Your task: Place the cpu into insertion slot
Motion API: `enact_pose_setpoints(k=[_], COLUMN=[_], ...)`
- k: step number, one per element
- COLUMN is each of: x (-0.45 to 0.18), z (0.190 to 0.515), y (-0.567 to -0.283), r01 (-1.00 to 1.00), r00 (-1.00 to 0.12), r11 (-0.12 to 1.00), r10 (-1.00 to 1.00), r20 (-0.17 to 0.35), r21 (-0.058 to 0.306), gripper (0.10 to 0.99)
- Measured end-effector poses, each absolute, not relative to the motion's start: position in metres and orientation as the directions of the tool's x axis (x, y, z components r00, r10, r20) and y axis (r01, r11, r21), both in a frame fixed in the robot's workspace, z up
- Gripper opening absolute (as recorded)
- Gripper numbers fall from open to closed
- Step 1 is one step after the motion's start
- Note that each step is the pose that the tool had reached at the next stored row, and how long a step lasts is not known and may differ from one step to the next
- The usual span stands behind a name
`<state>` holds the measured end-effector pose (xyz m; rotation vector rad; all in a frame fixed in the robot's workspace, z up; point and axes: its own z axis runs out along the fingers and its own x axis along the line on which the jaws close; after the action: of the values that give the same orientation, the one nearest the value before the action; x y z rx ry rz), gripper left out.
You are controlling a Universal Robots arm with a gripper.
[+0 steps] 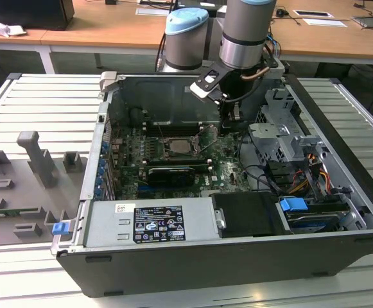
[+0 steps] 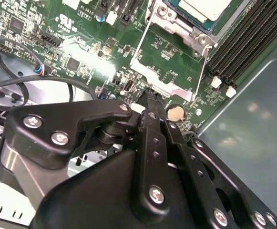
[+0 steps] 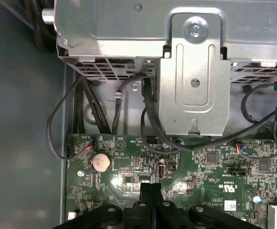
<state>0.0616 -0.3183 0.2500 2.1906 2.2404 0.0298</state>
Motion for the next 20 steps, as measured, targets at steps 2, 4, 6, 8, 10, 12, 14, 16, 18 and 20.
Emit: enact_pose_setpoints(k=[2, 4, 6, 8, 10, 12, 14, 16, 18, 20], x=[0.06, 0.057, 0.055, 0.054, 0.053, 0.051, 0.049, 0.048, 0.048, 0.046], z=[0.25, 0.25, 0.25, 0.25, 0.25, 0.25, 0.25, 0.25, 0.25, 0.25], y=[-0.318, -0.318, -0.318, -0.318, -0.318, -0.318, -0.318, -0.318, -0.318, -0.318], r01=[1.0, 1.0, 1.0, 1.0, 1.0, 1.0, 1.0, 1.0, 1.0, 1.0], r00=[-0.023, -0.023, -0.023, -0.023, -0.023, -0.023, -0.023, -0.022, -0.023, -0.023], r11=[0.022, 0.022, 0.022, 0.022, 0.022, 0.022, 0.022, 0.022, 0.022, 0.022], r10=[1.0, 1.0, 1.0, 1.0, 1.0, 1.0, 1.0, 1.0, 1.0, 1.0], r20=[0.008, 0.008, 0.008, 0.008, 0.008, 0.008, 0.008, 0.008, 0.008, 0.008], r21=[0.019, 0.019, 0.019, 0.019, 0.019, 0.019, 0.019, 0.019, 0.019, 0.019], gripper=[0.106, 0.106, 0.106, 0.106, 0.106, 0.106, 0.106, 0.106, 0.106, 0.106])
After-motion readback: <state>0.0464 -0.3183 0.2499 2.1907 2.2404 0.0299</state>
